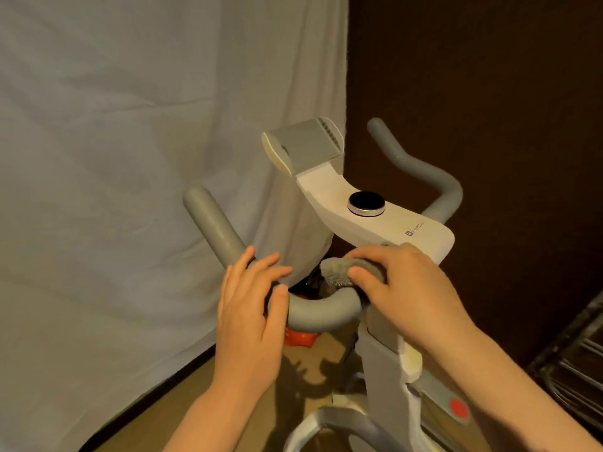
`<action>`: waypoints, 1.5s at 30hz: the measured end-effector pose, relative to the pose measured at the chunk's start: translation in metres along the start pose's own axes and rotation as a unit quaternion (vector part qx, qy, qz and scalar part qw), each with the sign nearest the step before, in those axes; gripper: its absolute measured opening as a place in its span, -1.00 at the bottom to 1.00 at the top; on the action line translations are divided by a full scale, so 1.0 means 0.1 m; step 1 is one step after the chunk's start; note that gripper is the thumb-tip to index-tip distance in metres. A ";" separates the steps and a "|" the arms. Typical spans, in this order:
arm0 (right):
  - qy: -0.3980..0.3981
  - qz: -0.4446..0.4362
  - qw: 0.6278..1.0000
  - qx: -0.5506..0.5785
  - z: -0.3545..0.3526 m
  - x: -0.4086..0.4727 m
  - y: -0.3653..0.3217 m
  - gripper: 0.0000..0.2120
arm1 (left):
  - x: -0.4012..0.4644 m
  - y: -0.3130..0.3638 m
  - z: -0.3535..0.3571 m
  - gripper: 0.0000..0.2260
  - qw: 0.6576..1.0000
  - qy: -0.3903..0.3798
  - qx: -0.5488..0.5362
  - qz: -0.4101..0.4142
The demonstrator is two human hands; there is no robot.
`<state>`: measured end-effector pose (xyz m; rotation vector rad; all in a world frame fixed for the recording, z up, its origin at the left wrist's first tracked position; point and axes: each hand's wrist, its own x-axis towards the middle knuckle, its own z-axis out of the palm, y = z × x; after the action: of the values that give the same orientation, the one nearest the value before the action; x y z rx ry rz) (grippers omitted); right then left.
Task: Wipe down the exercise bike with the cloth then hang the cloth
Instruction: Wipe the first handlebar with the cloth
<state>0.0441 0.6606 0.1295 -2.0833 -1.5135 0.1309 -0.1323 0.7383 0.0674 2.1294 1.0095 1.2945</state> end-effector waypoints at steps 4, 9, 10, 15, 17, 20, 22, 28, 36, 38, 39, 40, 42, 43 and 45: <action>-0.033 -0.062 0.997 0.032 0.25 -0.07 -0.27 -0.80 | 0.03 -0.03 0.08 -0.69 0.999 0.022 0.022 0.010; 0.037 0.031 0.998 0.032 0.08 0.04 0.18 -0.77 | 0.03 -0.08 0.06 -0.68 0.999 0.018 0.040 0.032; 0.068 0.041 0.996 0.041 0.11 0.00 0.20 -0.77 | 0.02 -0.08 0.06 -0.68 0.999 0.020 0.038 0.030; 0.011 -0.068 0.997 0.022 0.20 -0.09 -0.02 -0.79 | 0.00 -0.04 0.08 -0.68 0.999 0.023 0.033 0.026; 0.039 -0.011 0.999 -0.015 0.08 0.08 0.17 -0.78 | 0.00 -0.06 0.05 -0.68 0.999 0.010 0.039 0.031; 0.090 0.005 0.996 -0.015 0.05 0.08 0.28 -0.78 | -0.01 -0.08 0.01 -0.68 0.998 -0.004 0.045 0.036; 0.011 -0.051 0.999 0.017 0.07 0.07 0.20 -0.79 | 0.00 -0.07 0.01 -0.69 0.999 -0.004 0.041 0.036; 0.076 0.049 0.996 -0.009 0.00 0.29 0.29 -0.80 | 0.00 -0.09 0.02 -0.72 0.998 0.005 0.036 0.050; 0.245 0.099 0.957 0.119 0.33 0.05 0.23 -0.77 | 0.04 -0.16 0.03 -0.68 0.995 0.002 0.042 0.086; 0.337 0.151 0.904 0.215 0.55 -0.08 0.10 -0.75 | 0.04 -0.16 0.02 -0.67 0.995 -0.008 0.045 0.087; 0.352 0.157 0.887 0.253 0.66 -0.16 0.02 -0.74 | 0.04 -0.16 0.01 -0.68 0.995 -0.015 0.049 0.089; 0.353 0.158 0.881 0.273 0.72 -0.20 -0.02 -0.74 | 0.05 -0.16 -0.01 -0.68 0.994 -0.025 0.053 0.092; 0.357 0.188 0.856 0.323 0.67 -0.13 0.04 -0.76 | 0.11 -0.16 -0.06 -0.70 0.991 -0.054 0.062 0.102; 0.368 0.214 0.835 0.348 0.60 -0.05 0.08 -0.77 | 0.15 -0.16 -0.09 -0.71 0.989 -0.071 0.064 0.115; 0.385 0.258 0.804 0.372 0.54 0.00 0.00 -0.76 | 0.26 -0.17 -0.17 -0.74 0.980 -0.104 0.059 0.158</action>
<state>0.0236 0.6811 0.0840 -1.5167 -0.2824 0.0478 -0.1456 0.7695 0.0780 2.5346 0.6960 1.1377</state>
